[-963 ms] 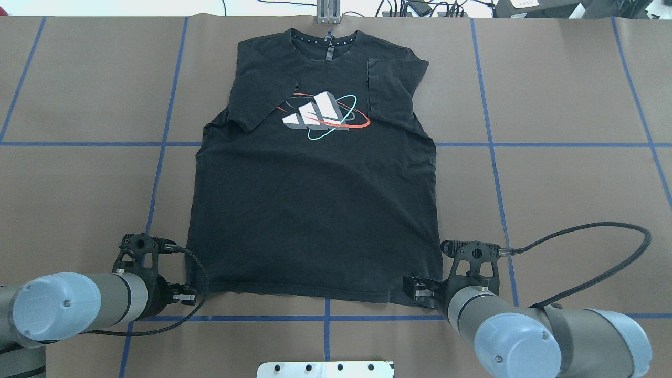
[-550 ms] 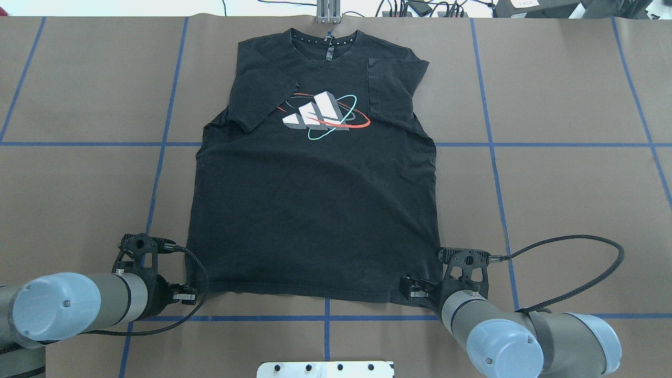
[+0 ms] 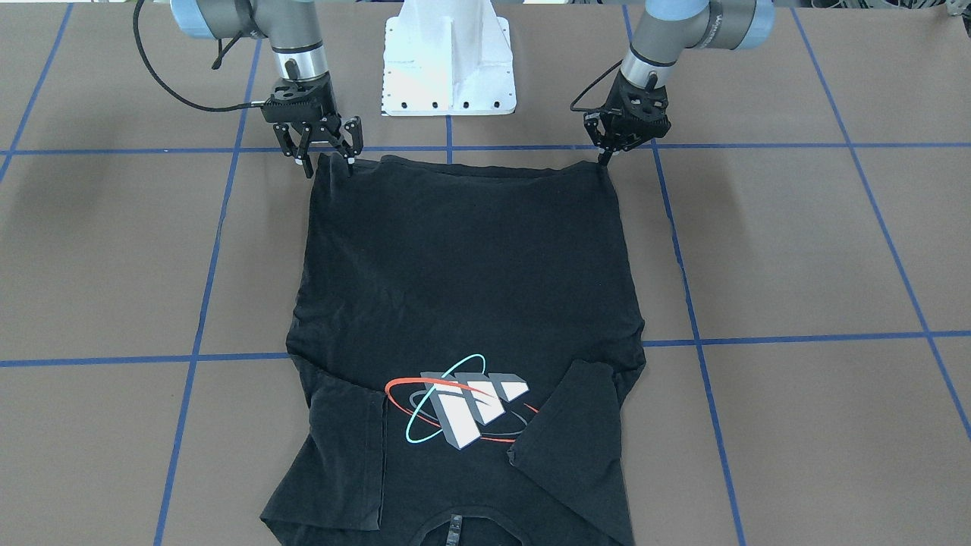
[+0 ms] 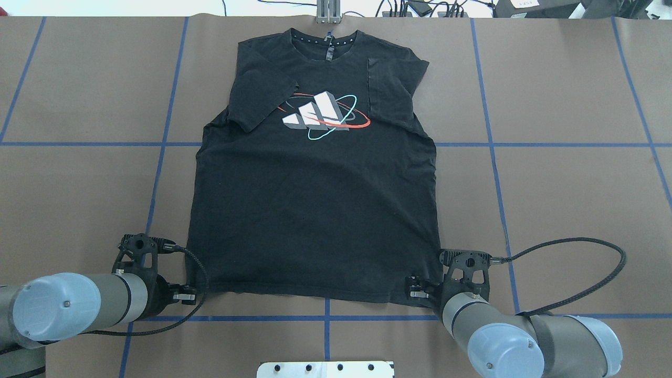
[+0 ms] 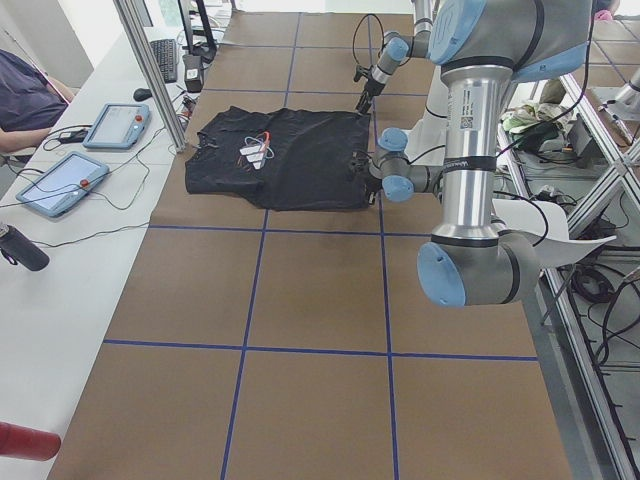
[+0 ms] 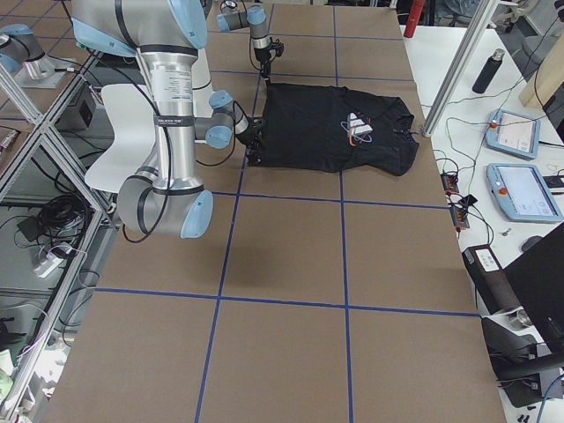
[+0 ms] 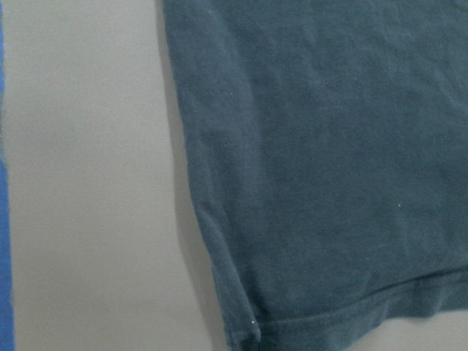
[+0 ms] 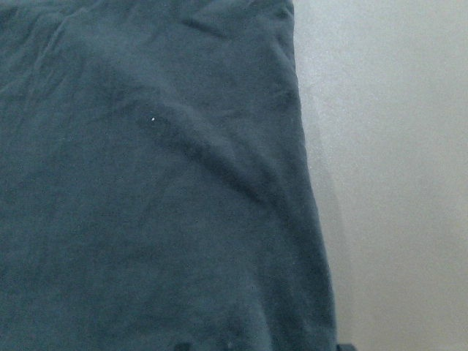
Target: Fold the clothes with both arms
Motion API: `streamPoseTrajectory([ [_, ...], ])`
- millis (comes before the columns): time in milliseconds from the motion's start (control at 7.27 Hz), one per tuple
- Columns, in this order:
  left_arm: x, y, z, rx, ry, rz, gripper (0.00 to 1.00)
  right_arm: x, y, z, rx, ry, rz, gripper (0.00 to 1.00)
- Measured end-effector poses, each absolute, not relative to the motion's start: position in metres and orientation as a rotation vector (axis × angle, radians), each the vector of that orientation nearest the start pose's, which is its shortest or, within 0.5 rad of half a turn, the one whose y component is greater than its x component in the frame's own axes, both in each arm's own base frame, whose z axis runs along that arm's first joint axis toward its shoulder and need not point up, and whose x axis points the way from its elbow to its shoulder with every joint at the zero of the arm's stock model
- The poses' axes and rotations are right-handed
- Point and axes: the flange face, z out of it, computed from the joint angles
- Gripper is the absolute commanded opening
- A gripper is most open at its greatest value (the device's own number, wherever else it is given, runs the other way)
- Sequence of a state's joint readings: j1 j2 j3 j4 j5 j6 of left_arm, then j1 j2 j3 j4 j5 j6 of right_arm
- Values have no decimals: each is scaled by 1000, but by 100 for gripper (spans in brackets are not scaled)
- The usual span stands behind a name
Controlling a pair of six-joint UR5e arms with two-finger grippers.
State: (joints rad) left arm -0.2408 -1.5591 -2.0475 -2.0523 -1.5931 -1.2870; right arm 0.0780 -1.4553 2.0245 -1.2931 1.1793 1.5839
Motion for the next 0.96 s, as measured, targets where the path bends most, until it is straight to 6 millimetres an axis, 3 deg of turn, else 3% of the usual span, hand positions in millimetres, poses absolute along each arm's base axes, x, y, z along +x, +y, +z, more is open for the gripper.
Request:
streamPoseTrajectory([
  [550,440,-243,391,225,919,51,0,-497,-201,370,397,-809,235,70],
  [963,442,-243,392,224,916,51,0,-490,-182,358,377,-782,234,67],
])
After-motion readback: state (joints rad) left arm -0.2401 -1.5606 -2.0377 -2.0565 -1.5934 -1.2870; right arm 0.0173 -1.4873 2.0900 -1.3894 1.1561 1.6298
